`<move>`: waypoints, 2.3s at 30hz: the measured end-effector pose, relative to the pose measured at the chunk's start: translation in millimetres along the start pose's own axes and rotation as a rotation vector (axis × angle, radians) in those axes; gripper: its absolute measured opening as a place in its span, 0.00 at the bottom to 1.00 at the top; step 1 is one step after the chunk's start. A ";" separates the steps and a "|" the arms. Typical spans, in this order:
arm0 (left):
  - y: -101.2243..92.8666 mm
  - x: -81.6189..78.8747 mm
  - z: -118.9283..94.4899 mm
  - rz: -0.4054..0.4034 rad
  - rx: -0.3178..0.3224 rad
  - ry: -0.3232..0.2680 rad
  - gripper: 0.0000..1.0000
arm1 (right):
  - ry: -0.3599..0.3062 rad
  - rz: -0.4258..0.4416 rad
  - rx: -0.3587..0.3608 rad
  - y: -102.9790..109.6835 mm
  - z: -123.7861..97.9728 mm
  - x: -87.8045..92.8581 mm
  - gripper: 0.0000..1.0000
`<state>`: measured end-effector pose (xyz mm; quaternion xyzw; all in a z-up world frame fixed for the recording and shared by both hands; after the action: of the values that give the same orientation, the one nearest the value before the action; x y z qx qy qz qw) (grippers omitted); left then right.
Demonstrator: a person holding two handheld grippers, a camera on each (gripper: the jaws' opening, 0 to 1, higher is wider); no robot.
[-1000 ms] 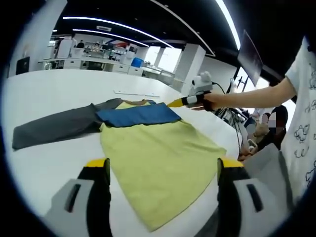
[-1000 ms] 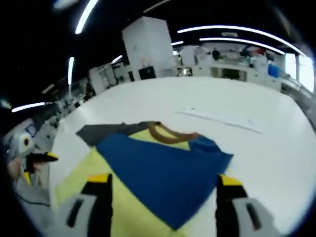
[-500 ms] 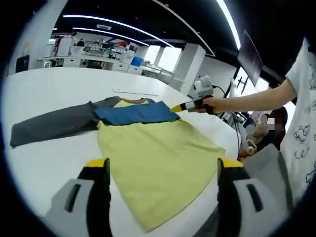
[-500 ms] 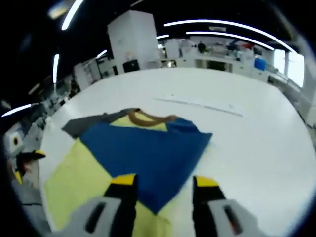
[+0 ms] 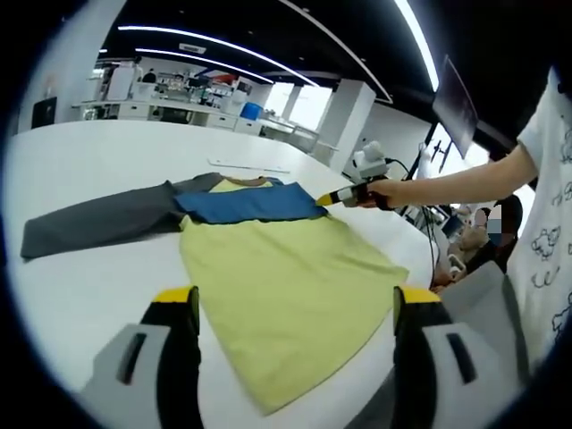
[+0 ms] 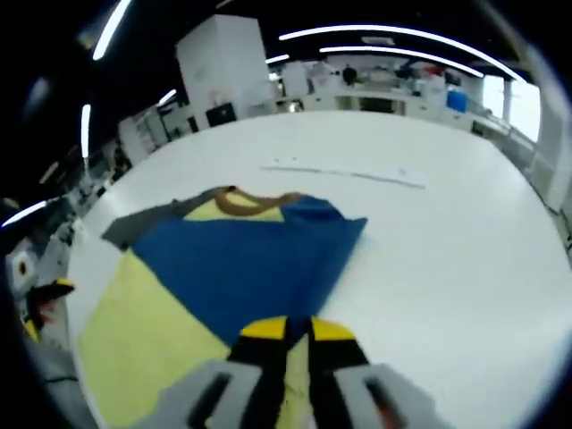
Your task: Fold the garment on the visible template until the final outline fits inside the template.
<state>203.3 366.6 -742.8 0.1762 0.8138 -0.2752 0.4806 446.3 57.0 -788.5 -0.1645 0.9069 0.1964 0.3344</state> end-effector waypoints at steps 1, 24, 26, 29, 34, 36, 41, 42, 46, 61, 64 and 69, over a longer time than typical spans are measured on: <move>-0.3 0.4 0.3 -0.001 0.001 0.001 0.87 | -0.004 0.003 0.000 -0.2 -0.6 -0.5 0.00; 0.2 4.3 -1.3 -0.011 -0.008 0.011 0.86 | -0.037 0.185 0.015 -33.0 -2.5 10.0 0.00; 0.1 4.2 -1.1 -0.008 -0.008 0.015 0.86 | -0.038 0.179 0.017 -33.3 -1.3 9.0 0.00; 2.3 3.4 -1.2 -0.007 -0.007 0.012 0.86 | -0.038 0.175 0.019 -32.7 -1.3 9.2 0.00; 4.7 -0.1 -1.6 0.001 -0.009 0.013 0.86 | -0.043 0.157 0.022 -32.4 -1.1 9.1 0.00; 5.5 -2.8 -3.1 0.000 -0.009 0.008 0.86 | -0.042 0.165 0.020 -31.3 -1.8 9.5 0.00; 11.9 -7.4 -6.1 -0.013 -0.013 -0.009 0.86 | -0.050 0.168 -0.020 -31.5 -3.3 10.2 0.00; 13.5 -9.0 -6.8 -0.021 -0.014 -0.018 0.86 | -0.060 0.191 -0.044 -32.7 -4.4 9.2 0.07; 24.8 -13.6 -11.3 -0.026 -0.025 -0.030 0.87 | -0.098 0.156 -0.110 -28.9 -12.8 6.2 0.34; 95.7 -22.5 -31.9 -0.063 -0.102 -0.046 0.93 | -0.197 -0.056 -0.218 4.7 -60.2 5.4 0.98; 110.3 -21.7 -34.4 -0.057 -0.127 -0.028 0.93 | -0.186 -0.095 -0.217 4.8 -66.0 10.9 0.99; 143.9 -18.4 -41.2 -0.060 -0.193 -0.013 0.93 | -0.177 -0.125 -0.223 10.5 -72.9 17.4 0.99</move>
<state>263.1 504.8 -750.8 0.1030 0.8383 -0.2109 0.4920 389.7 29.2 -746.7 -0.2389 0.8343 0.2885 0.4045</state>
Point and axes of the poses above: the point that each gripper's makers call its tool centre point, and the gripper's own axes: z roughly forward along the fingers, y roughly to its left, x roughly out of its underside, the point moved 6 cm from there along -z, roughly backward along the fingers, and after that the axes turned 6 degrees about z, right-handed, at the moved point
